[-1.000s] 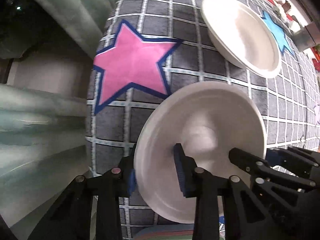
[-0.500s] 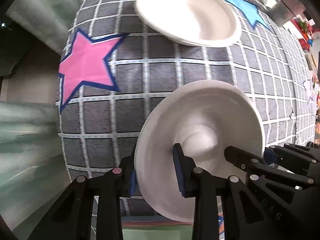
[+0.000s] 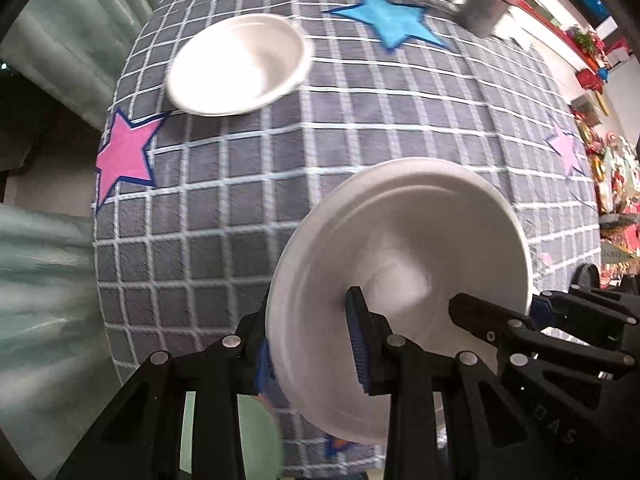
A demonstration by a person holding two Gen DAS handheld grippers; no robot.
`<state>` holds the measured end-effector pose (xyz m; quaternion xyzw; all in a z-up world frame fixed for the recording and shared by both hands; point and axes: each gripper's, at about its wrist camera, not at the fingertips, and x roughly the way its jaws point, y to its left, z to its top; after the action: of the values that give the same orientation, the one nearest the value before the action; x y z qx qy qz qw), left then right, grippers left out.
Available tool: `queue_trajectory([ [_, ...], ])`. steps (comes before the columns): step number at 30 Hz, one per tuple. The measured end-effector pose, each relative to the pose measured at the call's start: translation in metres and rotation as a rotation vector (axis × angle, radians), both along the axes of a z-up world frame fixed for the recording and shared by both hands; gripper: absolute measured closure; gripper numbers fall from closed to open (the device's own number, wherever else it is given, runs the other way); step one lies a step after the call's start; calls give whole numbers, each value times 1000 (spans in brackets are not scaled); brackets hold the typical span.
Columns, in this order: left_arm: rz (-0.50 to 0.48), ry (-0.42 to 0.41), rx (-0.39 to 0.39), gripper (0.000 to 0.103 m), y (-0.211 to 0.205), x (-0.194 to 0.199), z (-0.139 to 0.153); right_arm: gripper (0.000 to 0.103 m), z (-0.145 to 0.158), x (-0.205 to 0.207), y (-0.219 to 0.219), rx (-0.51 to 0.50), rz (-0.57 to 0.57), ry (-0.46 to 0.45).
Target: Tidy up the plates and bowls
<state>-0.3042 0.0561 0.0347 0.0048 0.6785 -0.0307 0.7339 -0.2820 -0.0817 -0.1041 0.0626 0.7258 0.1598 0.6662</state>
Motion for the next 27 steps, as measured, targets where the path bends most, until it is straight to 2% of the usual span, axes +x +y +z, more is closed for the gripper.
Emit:
queue_trajectory([
  [2, -21, -1, 4, 68, -24, -12, 4, 79, 8, 1, -14, -3, 0, 0],
  [8, -75, 30, 15, 68, -45, -38, 3, 79, 13, -18, -55, -12, -14, 20],
  [14, -80, 64, 17, 67, -62, -50, -5, 79, 6, -32, -84, -25, -19, 30],
  [15, -85, 68, 23, 62, -66, -51, -8, 79, 3, -32, -86, -24, -15, 29],
  [17, -94, 65, 62, 45, -71, -54, -8, 79, 5, -35, -94, -29, -8, 21],
  [18, -95, 59, 83, 32, -72, -55, -7, 79, 4, -34, -96, -41, 1, 14],
  [19, -94, 46, 107, 25, -72, -57, -5, 79, 4, -35, -99, -48, 5, 12],
  [20, -91, 37, 113, 25, -72, -58, -3, 78, 6, -36, -107, -48, 4, 12],
  [22, -78, 28, 124, 24, -68, -61, 3, 53, 6, -36, -118, -51, -15, 11],
  [23, -72, 29, 123, 24, -65, -63, 5, 32, 7, -35, -125, -47, -30, 3],
  [24, -63, 31, 126, 24, -62, -65, 9, 20, 9, -36, -129, -35, -40, 0],
  [27, -30, 36, 132, 23, -52, -72, 14, 19, 13, -42, -146, -7, -71, 7],
])
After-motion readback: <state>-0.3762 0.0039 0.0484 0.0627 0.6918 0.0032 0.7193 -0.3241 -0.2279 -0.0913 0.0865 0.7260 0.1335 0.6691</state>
